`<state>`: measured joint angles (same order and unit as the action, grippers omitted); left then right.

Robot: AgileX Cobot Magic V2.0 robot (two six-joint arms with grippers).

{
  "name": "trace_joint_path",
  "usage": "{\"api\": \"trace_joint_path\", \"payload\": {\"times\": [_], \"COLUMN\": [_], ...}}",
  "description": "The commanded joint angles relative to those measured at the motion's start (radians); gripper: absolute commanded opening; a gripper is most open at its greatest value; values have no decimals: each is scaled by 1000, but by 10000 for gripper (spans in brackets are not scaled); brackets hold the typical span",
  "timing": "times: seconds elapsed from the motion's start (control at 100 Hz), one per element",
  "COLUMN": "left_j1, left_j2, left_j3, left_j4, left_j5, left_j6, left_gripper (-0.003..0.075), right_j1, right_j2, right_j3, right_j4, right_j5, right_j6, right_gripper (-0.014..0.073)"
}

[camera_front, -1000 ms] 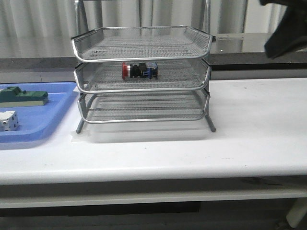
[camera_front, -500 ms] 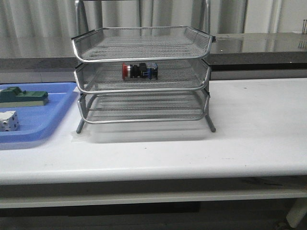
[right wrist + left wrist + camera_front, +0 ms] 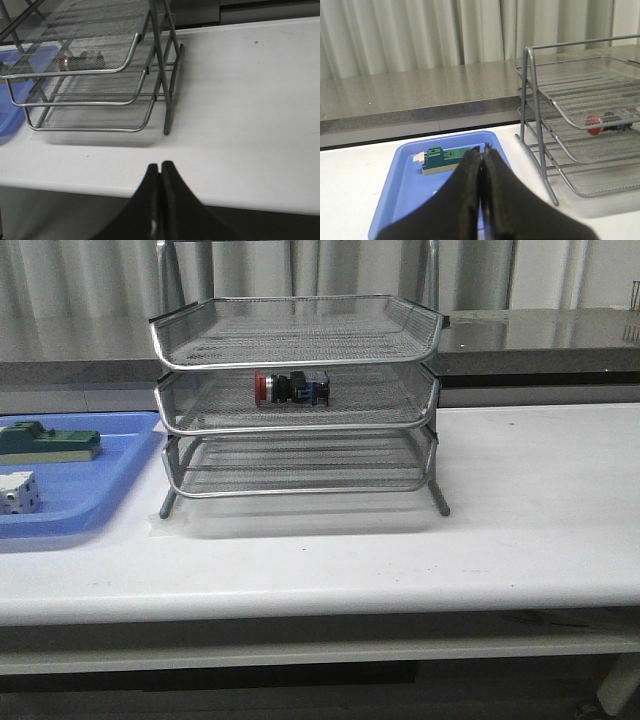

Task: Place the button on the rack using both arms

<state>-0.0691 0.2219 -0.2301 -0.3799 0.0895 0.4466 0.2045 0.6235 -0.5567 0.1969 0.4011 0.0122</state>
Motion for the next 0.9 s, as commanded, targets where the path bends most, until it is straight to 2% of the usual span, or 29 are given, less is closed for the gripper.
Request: {"api": "trace_joint_path", "payload": {"times": [0.0, 0.17, 0.35, 0.62, 0.89], "left_j1": [2, 2, 2, 2, 2], "left_j2": [7, 7, 7, 7, 7], "left_j3": [-26, -26, -26, -26, -26], "left_j4": [-12, -12, -12, -12, -12], "left_j5": [-76, -76, -76, -76, -76], "left_j6": [-10, -10, -10, -10, -10], "left_gripper": [-21, -21, -21, -21, -21], "right_j1": [-7, -7, -7, -14, -125], "right_j2": [-2, -2, -36, -230, -474], "right_j3": [-24, -21, -1, 173, 359], "right_j4": [-5, -13, -82, -145, -157], "right_j5": [-65, -75, -91, -209, -209], "right_j6": [-12, -12, -12, -12, -12], "right_gripper": [-57, -57, -57, -57, -57]}}
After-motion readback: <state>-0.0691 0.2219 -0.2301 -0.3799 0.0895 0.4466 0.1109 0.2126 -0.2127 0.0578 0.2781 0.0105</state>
